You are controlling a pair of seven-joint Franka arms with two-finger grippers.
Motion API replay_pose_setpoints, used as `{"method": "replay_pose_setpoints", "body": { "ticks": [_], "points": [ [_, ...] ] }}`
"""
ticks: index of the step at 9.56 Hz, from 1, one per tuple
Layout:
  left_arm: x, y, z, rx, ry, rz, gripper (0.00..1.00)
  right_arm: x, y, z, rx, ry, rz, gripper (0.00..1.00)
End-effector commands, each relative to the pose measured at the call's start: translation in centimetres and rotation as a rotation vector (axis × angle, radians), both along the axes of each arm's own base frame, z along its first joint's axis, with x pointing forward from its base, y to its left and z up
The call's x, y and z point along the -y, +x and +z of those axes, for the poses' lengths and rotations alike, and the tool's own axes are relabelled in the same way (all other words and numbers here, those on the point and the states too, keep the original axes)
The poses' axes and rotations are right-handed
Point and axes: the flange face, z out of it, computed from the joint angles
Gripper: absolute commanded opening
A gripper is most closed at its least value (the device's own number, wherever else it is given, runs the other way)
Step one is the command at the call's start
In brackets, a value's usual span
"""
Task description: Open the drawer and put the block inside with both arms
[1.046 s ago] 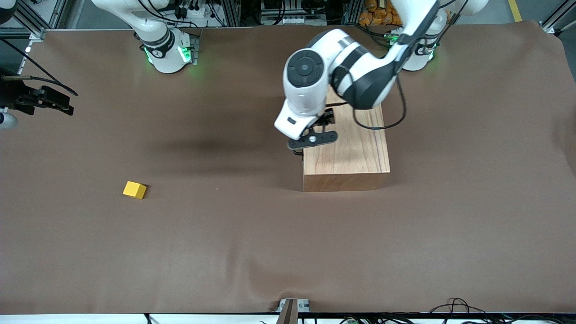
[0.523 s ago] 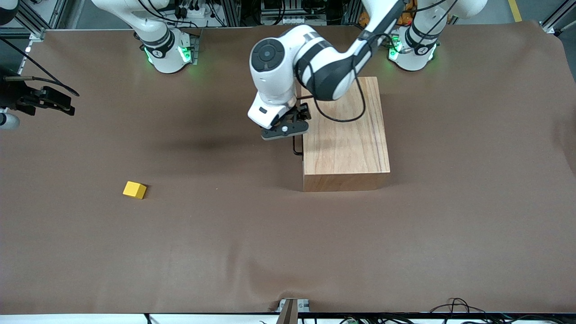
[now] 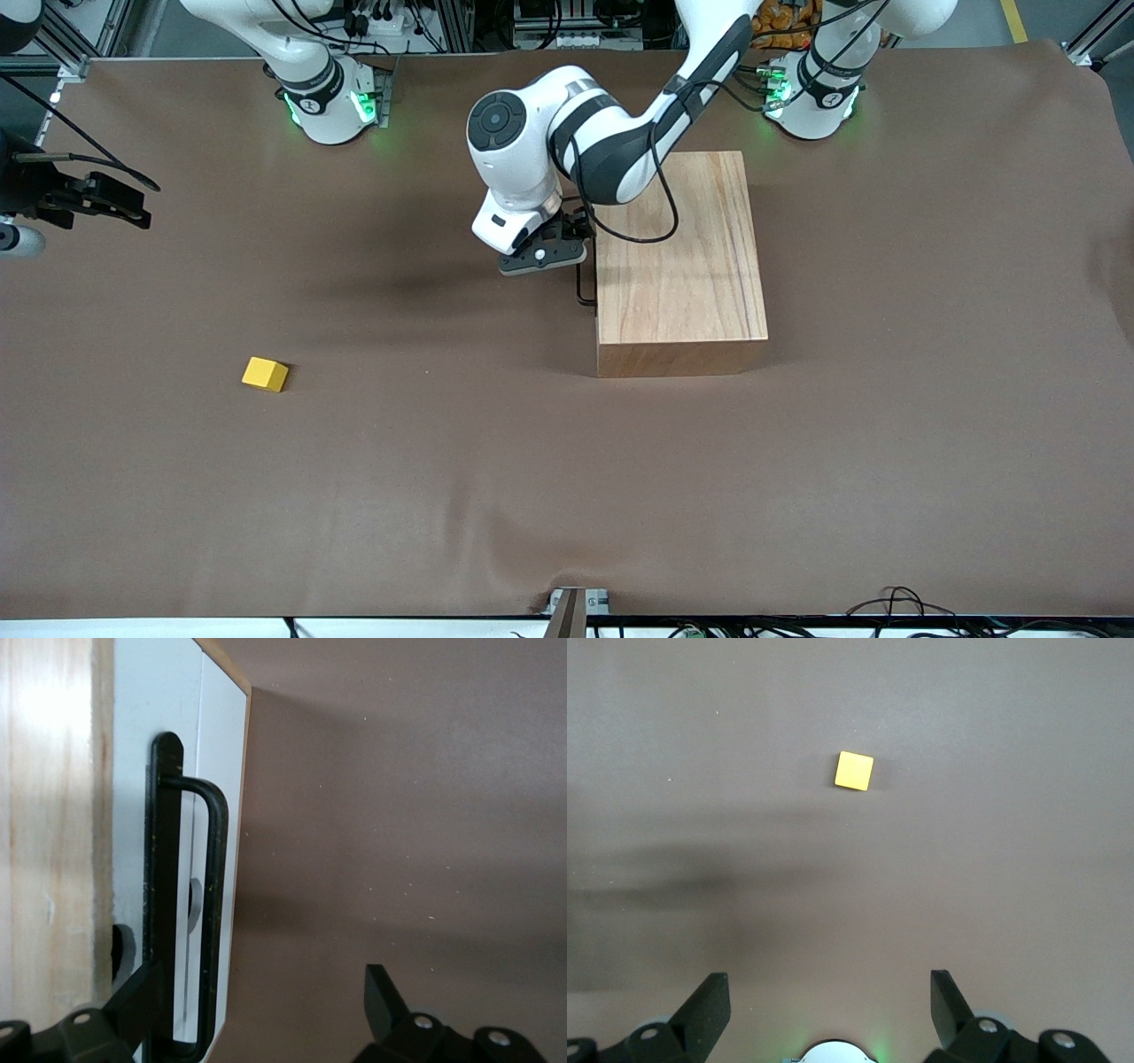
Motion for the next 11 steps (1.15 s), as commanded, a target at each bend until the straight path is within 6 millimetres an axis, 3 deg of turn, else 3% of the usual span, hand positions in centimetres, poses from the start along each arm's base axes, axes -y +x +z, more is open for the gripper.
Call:
{"method": "replay_pose_setpoints", "body": {
  "ticks": [1, 2, 11],
  "points": [
    [1.4, -1.0, -1.7, 0.025, 0.04, -0.074, 1.0, -0.1, 0.4, 0.0, -0.004, -0.024, 0.004, 1.0],
    [1.6, -1.3, -2.7, 0.012, 0.051, -0.113, 1.0, -0.4, 0.4, 0.0, -0.001, -0.024, 0.009, 1.0],
    [1.2, -1.4, -4.3, -0.011, 0.085, -0.145, 1.0, -2.1, 1.4, -2.0, -0.037, -0.028, 0.04, 1.0]
  ]
}}
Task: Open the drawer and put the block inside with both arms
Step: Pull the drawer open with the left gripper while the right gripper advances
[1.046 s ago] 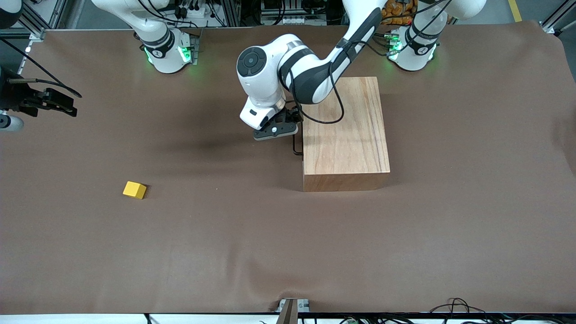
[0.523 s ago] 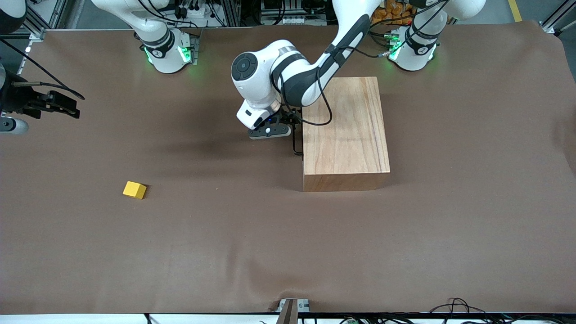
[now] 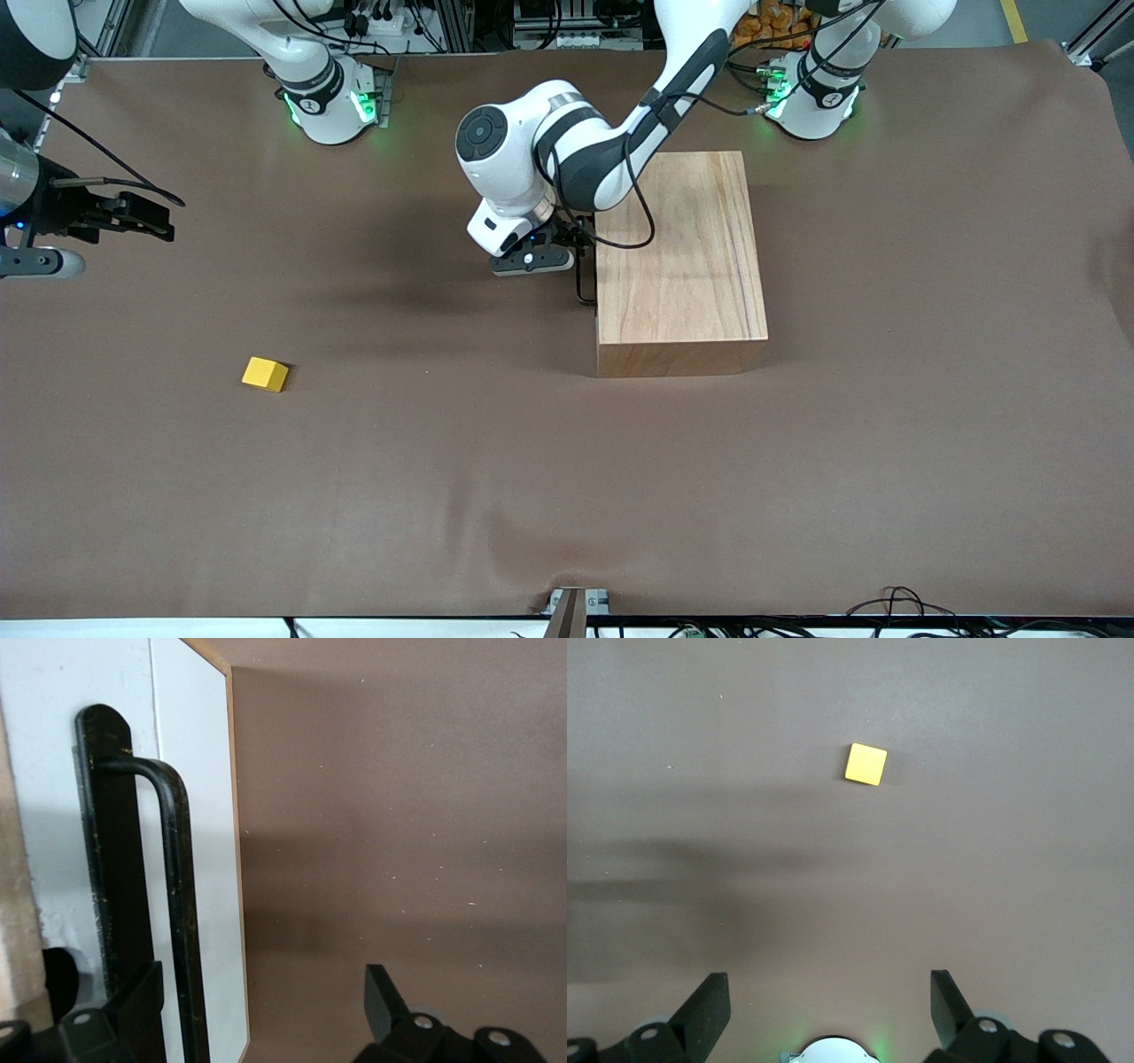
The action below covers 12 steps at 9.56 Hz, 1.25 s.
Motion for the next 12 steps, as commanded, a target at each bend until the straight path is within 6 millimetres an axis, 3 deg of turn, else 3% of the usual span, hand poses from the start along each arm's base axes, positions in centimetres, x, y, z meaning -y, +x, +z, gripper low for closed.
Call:
{"method": "replay_pose_setpoints", "body": {
  "ticks": [1, 12],
  "points": [
    [0.2, 0.2, -0.9, 0.009, 0.024, -0.028, 1.0, -0.3, 0.2, 0.3, 0.004, -0.023, 0.007, 1.0],
    [3.0, -0.7, 0.6, 0.063, -0.126, -0.053, 1.0, -0.2, 1.3, -1.8, 0.01, -0.016, 0.001, 1.0]
  ]
}}
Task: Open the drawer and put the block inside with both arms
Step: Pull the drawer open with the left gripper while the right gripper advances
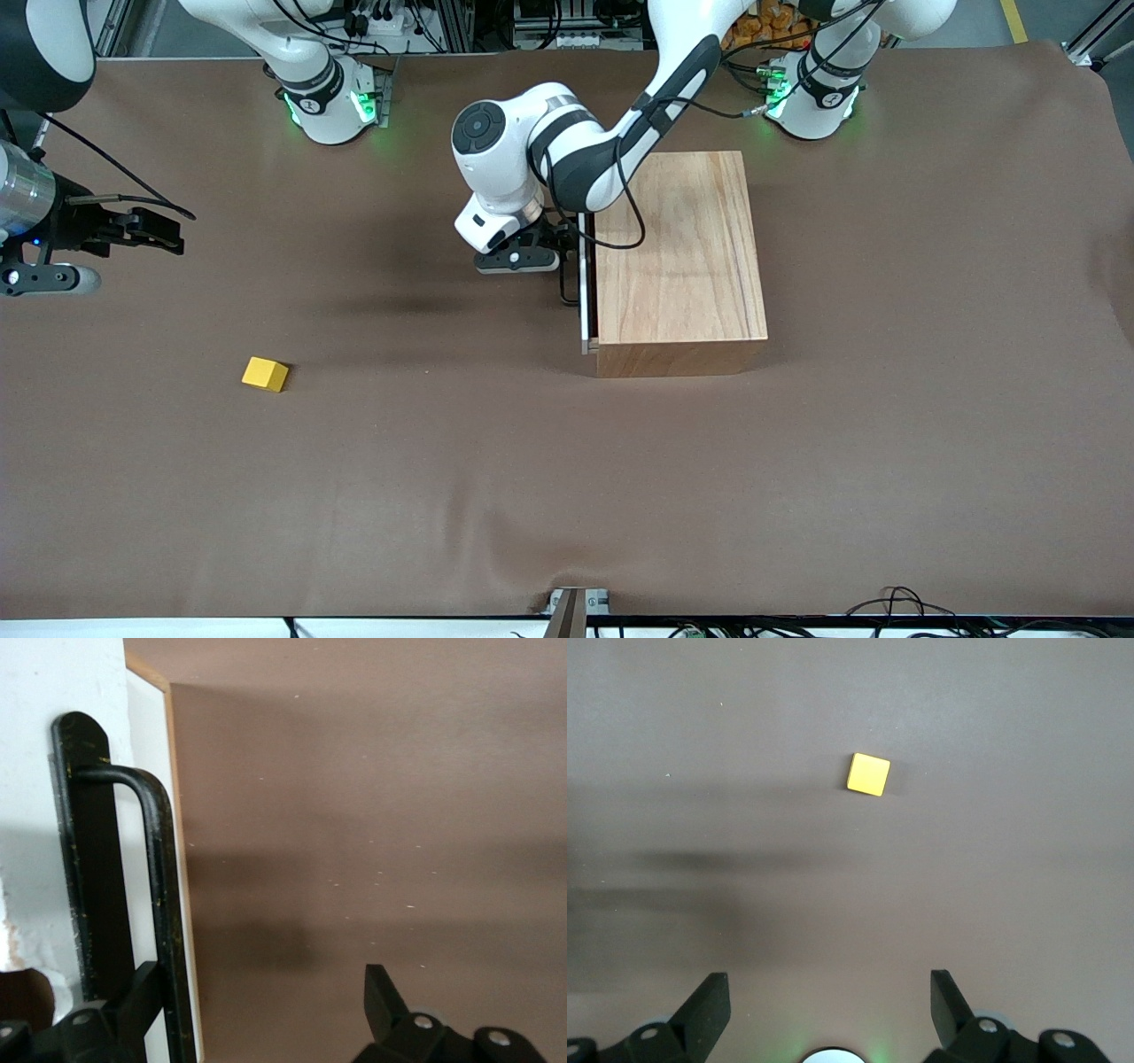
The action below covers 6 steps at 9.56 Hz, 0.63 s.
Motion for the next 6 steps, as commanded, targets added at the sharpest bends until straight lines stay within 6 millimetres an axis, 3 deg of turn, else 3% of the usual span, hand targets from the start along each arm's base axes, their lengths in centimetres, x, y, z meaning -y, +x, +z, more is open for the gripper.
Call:
{"method": "replay_pose_setpoints", "body": {
  "ticks": [1, 6],
  "points": [
    [1.0, 0.0, 0.8, 0.03, -0.043, -0.021, 1.0, 0.1, 0.3, -0.9, 0.005, -0.013, -0.004, 1.0],
    [2.5, -0.7, 1.7, 0.028, -0.15, -0.015, 1.0, 0.1, 1.0, -2.3, -0.01, -0.013, -0.004, 1.0]
  ]
}}
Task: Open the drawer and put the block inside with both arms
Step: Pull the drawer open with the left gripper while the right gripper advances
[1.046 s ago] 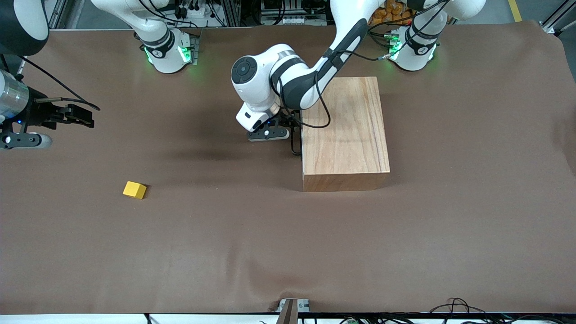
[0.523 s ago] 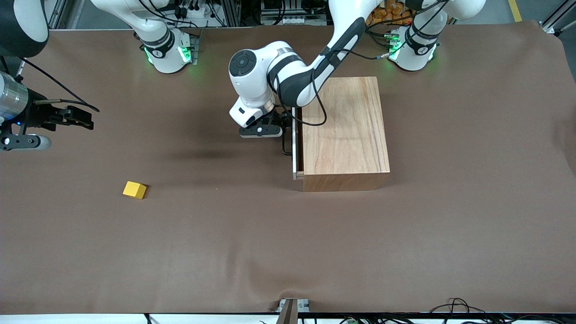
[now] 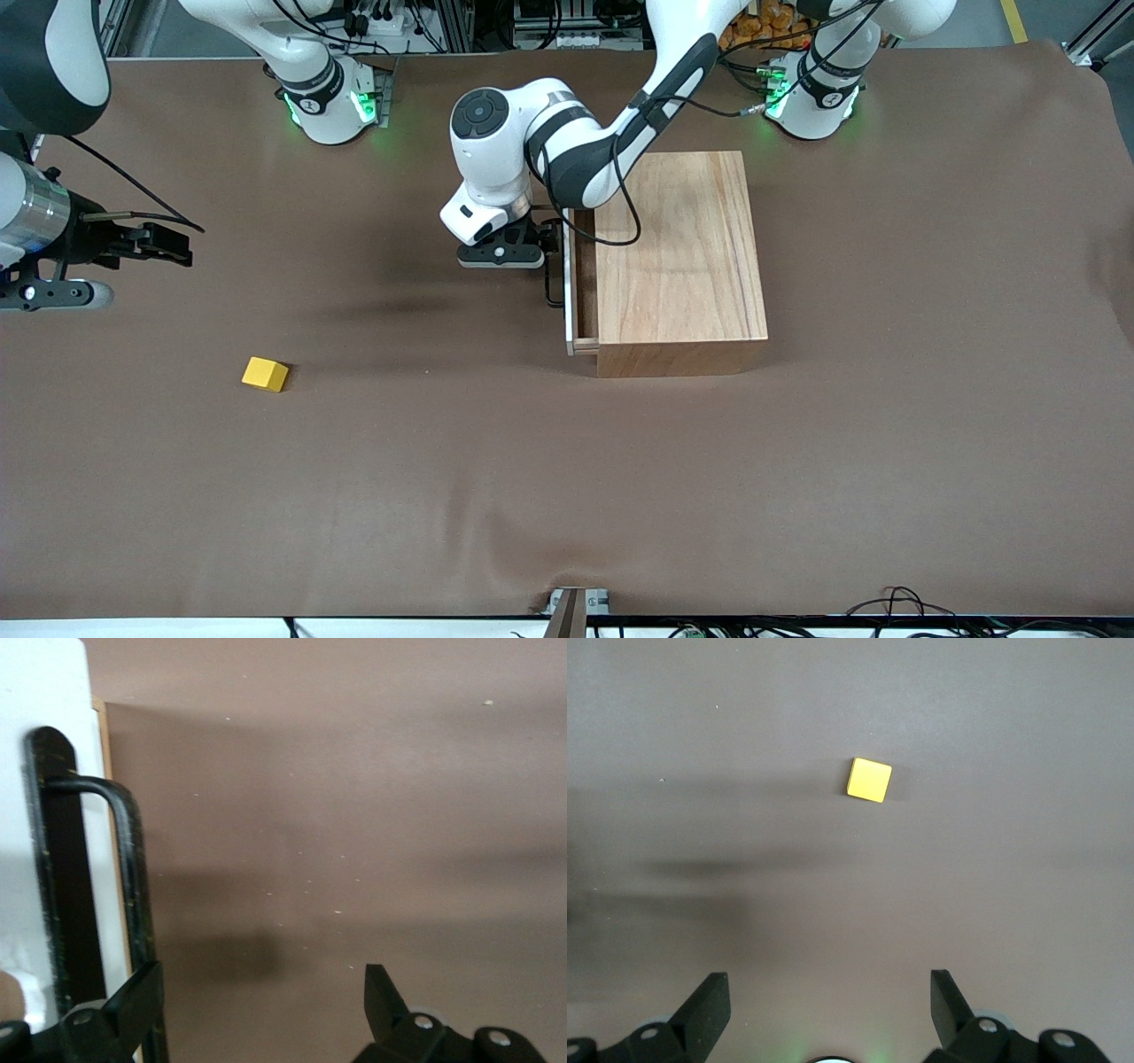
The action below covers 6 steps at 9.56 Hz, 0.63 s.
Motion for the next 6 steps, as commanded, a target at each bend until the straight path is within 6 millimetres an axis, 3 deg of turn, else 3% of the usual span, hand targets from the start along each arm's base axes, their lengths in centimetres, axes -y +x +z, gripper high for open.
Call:
{"method": "replay_pose_setpoints", "body": {
  "ticks": [1, 5, 6],
  "points": [
    [1.0, -0.6, 0.6, -0.003, -0.042, -0.012, 1.0, 0.2, 0.4, -1.0, -0.014, -0.012, -0.006, 1.0],
    [-0.6, -0.8, 1.0, -0.042, 0.067, -0.049, 1.0, 0.7, 0.9, -0.8, 0.024, -0.01, -0.017, 1.0],
    [-0.6, -1.0, 0.1, -0.049, 0.083, -0.058, 1.0, 0.6, 1.2, -0.8, 0.042, -0.009, -0.019, 1.0]
  ]
}}
